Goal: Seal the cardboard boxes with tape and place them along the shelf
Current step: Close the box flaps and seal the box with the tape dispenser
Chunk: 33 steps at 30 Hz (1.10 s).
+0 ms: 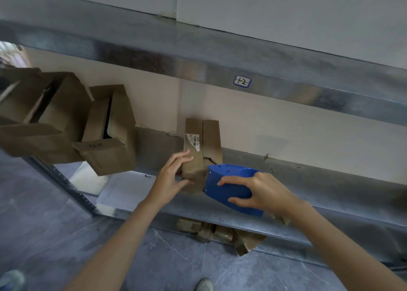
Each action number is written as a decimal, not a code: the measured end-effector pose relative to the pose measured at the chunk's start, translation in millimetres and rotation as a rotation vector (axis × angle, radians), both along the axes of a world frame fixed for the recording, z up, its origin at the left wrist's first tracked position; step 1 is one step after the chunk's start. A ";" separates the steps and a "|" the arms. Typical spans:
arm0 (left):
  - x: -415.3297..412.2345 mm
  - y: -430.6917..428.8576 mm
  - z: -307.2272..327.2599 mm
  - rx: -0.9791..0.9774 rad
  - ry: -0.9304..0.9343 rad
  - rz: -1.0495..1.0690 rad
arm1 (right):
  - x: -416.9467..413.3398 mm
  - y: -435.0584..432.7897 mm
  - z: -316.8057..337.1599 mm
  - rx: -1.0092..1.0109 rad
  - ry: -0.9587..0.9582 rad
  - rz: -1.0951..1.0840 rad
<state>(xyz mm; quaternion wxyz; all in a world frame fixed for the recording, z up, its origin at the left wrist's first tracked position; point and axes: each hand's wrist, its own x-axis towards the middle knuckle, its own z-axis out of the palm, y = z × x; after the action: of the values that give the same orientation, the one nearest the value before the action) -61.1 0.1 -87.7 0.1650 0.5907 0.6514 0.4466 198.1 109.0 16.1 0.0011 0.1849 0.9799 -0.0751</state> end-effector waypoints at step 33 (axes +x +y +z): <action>0.8 10.0 -6.4 -0.025 -0.026 0.026 | 31.7 36.5 -23.1 0.122 -0.142 -0.293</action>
<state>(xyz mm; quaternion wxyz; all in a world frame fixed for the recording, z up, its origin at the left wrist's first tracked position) -60.4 10.1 -94.1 0.1750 0.5743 0.6622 0.4483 229.8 145.5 -6.9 0.0482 0.3305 0.9426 -0.0015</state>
